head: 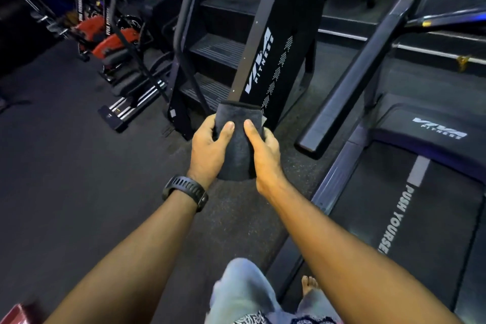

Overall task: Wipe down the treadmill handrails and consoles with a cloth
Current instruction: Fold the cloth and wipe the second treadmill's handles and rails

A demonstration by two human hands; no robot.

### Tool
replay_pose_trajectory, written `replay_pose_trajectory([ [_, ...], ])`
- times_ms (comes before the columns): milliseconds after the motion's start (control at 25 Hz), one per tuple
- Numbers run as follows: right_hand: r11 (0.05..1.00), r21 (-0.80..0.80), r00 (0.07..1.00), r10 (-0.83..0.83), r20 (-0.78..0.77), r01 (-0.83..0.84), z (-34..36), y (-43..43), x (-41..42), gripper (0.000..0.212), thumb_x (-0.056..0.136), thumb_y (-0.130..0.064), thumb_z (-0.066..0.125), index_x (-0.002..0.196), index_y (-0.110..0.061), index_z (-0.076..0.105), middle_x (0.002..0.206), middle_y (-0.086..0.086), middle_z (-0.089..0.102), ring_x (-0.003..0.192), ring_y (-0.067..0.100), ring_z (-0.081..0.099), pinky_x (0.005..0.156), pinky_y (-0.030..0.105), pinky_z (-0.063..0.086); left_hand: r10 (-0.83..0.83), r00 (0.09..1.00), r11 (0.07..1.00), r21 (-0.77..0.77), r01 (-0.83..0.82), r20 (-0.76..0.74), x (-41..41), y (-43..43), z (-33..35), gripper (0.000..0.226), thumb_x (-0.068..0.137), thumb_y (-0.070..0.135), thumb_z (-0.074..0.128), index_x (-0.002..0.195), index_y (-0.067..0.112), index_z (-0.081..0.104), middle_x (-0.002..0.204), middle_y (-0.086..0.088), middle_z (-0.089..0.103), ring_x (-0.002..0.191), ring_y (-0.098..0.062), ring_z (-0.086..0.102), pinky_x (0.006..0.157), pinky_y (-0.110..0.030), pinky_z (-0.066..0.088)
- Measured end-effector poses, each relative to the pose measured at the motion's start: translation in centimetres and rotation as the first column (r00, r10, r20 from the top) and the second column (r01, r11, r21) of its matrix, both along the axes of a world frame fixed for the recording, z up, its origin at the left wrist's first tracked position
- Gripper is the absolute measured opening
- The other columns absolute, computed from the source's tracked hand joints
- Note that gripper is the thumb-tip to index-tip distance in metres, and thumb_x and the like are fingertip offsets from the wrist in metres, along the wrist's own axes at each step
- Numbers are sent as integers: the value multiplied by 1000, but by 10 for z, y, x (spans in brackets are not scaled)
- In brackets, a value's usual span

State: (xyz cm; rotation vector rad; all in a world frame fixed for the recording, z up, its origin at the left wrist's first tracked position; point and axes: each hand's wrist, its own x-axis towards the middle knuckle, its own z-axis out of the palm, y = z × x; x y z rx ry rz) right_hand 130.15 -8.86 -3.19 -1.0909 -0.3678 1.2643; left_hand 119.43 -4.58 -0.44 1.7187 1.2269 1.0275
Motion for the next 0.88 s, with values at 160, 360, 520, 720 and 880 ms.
replay_pose_trajectory([
  [160, 991, 56, 987, -125, 97, 120, -9, 28, 7, 19, 96, -36, 65, 112, -26, 62, 109, -1, 73, 98, 12, 71, 83, 34, 60, -79, 997, 997, 25, 79, -27, 15, 37, -4, 18, 99, 26, 57, 114, 18, 62, 104, 4, 69, 98, -11, 67, 87, -39, 57],
  [360, 939, 105, 891, -345, 294, 328, -50, 86, 22, 38, 93, -43, 65, 125, -22, 58, 114, -9, 69, 103, 3, 65, 91, 30, 53, -220, 975, 971, 91, 222, -34, 42, 113, -49, 27, 95, 40, 54, 109, 19, 62, 100, 3, 68, 96, -18, 65, 88, -50, 53],
  [520, 838, 193, 721, -540, 434, 511, -105, 152, 29, 45, 85, -55, 64, 119, -26, 60, 109, -11, 71, 102, 4, 66, 95, 41, 54, -386, 918, 919, 123, 374, 90, 55, 188, -111, 19, 97, 34, 54, 109, 21, 62, 104, -3, 70, 98, -18, 67, 88, -43, 56],
  [720, 679, 292, 521, -716, 464, 673, -139, 204, -2, 27, 95, -40, 64, 114, -21, 60, 103, -10, 71, 95, 1, 66, 90, 36, 55, -573, 805, 815, 207, 542, 151, 39, 254, -157, 18, 98, 27, 58, 114, 21, 62, 101, 5, 70, 94, -8, 66, 82, -30, 53],
  [880, 582, 370, 385, -786, 483, 725, -108, 219, 0, 26, 97, -38, 62, 116, -21, 58, 106, -12, 70, 99, 0, 65, 88, 27, 51, -682, 722, 719, 286, 634, 116, 53, 285, -120, 21, 92, 42, 58, 106, 27, 61, 94, 2, 70, 86, -23, 67, 78, -50, 55],
])
